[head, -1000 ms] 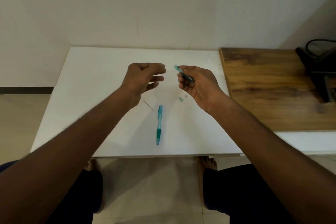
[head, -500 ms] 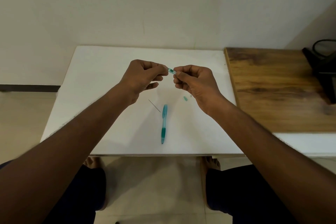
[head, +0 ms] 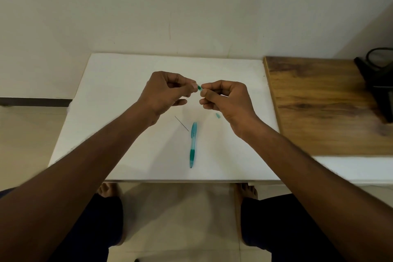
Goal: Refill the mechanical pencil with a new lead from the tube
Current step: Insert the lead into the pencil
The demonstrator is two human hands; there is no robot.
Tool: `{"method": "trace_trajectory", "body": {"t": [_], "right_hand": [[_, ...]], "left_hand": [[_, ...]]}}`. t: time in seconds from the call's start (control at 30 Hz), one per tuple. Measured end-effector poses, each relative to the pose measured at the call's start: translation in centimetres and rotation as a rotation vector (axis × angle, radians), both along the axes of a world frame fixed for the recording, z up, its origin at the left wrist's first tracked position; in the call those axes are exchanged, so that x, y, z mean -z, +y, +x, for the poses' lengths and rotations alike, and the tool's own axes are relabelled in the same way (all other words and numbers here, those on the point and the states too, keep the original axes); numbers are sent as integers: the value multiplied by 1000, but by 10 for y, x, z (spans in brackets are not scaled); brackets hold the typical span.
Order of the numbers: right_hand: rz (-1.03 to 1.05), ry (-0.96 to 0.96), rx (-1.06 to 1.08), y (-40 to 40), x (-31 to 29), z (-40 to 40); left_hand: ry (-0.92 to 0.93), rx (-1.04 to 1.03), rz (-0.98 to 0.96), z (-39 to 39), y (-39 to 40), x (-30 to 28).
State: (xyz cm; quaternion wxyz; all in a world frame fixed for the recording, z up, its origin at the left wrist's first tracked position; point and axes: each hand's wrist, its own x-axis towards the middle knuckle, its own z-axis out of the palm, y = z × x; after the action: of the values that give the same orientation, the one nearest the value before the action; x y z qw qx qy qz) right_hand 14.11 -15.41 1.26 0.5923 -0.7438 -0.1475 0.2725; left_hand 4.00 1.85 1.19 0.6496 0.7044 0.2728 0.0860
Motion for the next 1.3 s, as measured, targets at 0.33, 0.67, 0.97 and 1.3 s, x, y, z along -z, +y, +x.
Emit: {"method": "trace_trajectory", "body": {"t": [0.33, 0.67, 0.97, 1.3], "right_hand": [[-170, -106, -183, 18, -3, -11], [-327, -288, -199, 18, 13, -3], [-550, -370, -329, 14, 21, -3], [-703, -455, -484, 15, 30, -20]], "left_hand": [[124, -130, 172, -28, 32, 5], [331, -113, 417, -61, 47, 44], [329, -76, 694, -52, 46, 39], [291, 125, 698, -55, 6, 25]]}}
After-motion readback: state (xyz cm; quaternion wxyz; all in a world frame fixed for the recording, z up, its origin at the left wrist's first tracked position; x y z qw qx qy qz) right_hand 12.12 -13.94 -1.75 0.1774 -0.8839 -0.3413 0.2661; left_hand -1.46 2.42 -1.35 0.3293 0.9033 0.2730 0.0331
